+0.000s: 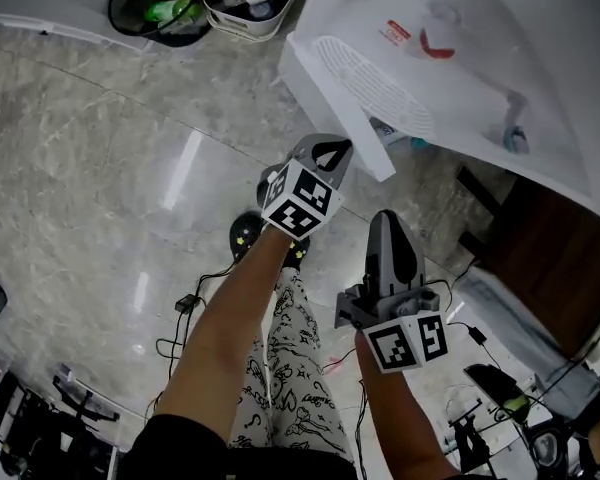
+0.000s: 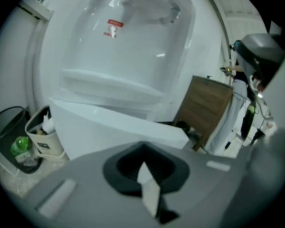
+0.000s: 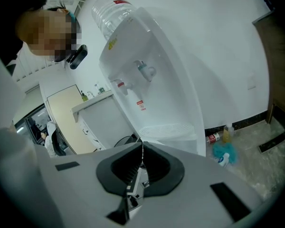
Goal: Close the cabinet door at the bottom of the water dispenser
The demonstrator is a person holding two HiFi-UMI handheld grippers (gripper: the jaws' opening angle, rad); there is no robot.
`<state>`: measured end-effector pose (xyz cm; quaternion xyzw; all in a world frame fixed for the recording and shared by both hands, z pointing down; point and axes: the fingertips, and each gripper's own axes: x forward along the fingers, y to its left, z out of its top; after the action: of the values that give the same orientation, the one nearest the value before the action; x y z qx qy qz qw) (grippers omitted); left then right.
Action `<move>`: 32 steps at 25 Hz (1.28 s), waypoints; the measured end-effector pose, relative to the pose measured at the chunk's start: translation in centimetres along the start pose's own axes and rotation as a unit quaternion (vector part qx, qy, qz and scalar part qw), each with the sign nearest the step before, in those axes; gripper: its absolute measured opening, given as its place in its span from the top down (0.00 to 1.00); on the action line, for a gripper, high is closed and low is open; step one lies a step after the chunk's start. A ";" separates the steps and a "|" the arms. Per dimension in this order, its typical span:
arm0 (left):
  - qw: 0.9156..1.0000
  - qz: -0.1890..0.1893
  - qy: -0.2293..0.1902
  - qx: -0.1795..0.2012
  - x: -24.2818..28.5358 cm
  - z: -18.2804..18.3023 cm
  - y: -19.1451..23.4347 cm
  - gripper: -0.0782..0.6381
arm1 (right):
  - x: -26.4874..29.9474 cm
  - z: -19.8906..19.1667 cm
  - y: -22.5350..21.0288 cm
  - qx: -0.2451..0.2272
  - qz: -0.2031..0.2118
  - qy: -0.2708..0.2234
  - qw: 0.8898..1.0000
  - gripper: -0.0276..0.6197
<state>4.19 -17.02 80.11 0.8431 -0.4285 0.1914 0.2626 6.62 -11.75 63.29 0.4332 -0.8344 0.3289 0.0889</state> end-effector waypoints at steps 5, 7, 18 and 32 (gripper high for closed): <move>0.999 0.037 -0.010 -0.005 2.5 2.7 2.1 0.89 | 0.7 1.7 -0.6 0.014 0.003 -0.024 1.000 0.93; 0.998 0.062 -0.011 -0.027 2.8 3.3 4.0 0.89 | 1.1 2.7 -0.6 0.013 0.004 -0.032 0.999 0.93; 0.998 0.061 -0.012 -0.008 2.8 4.6 4.7 0.89 | 0.9 8.4 -0.9 -0.026 0.003 -0.083 0.996 0.93; 0.988 0.104 -0.113 0.014 -19.4 15.8 -1.3 0.89 | -7.4 12.2 3.7 -0.057 0.027 -0.089 0.994 0.93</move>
<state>-4.01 -13.89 56.71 0.8136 -0.5384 0.1272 0.1789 9.94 -12.96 48.96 0.4328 -0.8676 0.2433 0.0294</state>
